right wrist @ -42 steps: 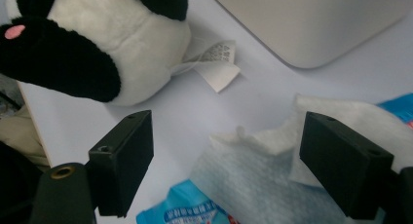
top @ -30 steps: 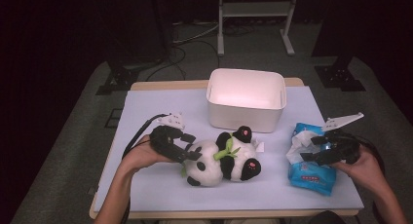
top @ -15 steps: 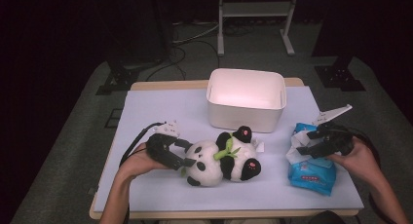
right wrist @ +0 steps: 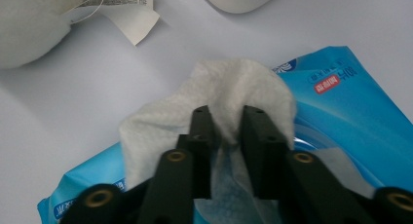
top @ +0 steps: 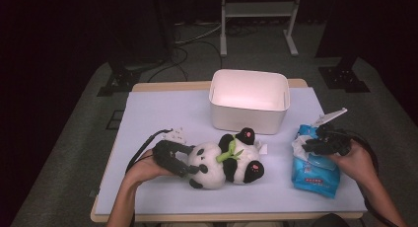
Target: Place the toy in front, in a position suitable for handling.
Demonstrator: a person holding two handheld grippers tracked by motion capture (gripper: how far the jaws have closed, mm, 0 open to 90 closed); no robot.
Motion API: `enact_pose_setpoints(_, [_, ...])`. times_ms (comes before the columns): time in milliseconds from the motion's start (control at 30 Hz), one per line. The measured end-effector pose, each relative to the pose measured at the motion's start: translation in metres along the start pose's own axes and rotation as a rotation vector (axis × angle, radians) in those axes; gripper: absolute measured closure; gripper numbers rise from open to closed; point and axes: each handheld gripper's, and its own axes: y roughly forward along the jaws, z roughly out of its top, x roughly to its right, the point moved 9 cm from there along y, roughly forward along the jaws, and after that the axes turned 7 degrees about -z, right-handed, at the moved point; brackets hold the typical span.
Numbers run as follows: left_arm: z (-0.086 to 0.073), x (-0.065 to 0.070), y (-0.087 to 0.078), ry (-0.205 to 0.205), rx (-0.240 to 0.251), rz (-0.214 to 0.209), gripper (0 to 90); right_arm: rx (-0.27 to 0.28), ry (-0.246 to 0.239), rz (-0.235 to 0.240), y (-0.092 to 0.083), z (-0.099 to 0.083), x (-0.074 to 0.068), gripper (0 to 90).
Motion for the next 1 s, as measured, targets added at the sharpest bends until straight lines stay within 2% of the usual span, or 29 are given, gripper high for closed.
enact_pose_setpoints(100, [0.000,0.000,-0.001,0.000,-0.001,0.003,20.0,-0.001,-0.001,-0.009,-0.001,0.000,0.001,83.8])
enact_pose_setpoints(200, [-0.001,0.000,0.000,-0.001,0.003,0.000,20.2,0.007,0.015,0.012,-0.006,0.001,0.002,85.7])
enact_pose_setpoints(467, [-0.001,-0.001,0.000,0.002,0.003,0.004,20.3,0.084,0.084,0.109,-0.032,0.006,0.005,86.7])
enact_pose_setpoints(667, [-0.001,-0.002,0.000,-0.005,0.009,0.010,20.4,0.159,0.130,0.178,-0.052,0.017,0.006,86.9])
enact_pose_setpoints(833, [-0.001,-0.002,0.000,-0.003,0.007,0.011,20.4,0.172,0.105,0.203,-0.061,0.027,0.001,86.9])
enact_pose_setpoints(1000, [-0.001,-0.002,0.000,-0.006,0.013,0.010,20.4,0.188,0.065,0.233,-0.067,0.042,-0.011,87.0])
